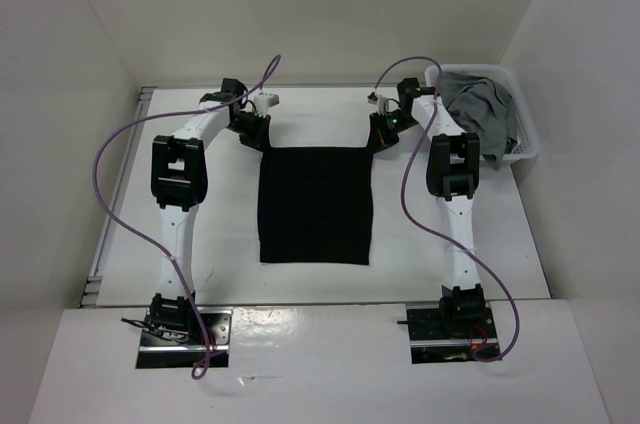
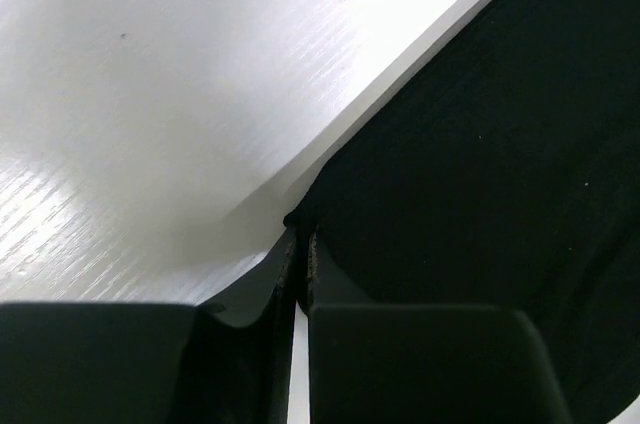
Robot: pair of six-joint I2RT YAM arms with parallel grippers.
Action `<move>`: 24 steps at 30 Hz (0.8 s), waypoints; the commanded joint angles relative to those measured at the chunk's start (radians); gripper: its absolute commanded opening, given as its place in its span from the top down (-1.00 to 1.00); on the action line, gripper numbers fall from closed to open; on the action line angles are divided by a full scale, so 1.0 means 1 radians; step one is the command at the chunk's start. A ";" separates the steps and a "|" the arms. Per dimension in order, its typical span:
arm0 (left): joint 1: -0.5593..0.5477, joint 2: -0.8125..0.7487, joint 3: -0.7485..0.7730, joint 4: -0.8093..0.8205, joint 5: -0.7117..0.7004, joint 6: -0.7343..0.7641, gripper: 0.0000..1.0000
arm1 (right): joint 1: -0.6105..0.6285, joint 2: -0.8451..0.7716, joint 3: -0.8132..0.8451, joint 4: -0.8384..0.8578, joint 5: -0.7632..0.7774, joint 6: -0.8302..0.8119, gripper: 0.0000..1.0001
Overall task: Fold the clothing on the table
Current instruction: Fold the skirt
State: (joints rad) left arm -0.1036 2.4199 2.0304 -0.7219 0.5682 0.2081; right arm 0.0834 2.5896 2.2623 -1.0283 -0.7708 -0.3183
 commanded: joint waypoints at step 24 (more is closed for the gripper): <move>-0.015 -0.127 0.186 -0.045 -0.036 0.054 1.00 | 0.076 -0.171 0.299 -0.028 0.355 0.081 1.00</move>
State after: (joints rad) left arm -0.1215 2.3825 2.1571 -0.7700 0.5247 0.2371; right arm 0.1539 2.4744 2.4733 -1.0294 -0.4725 -0.2501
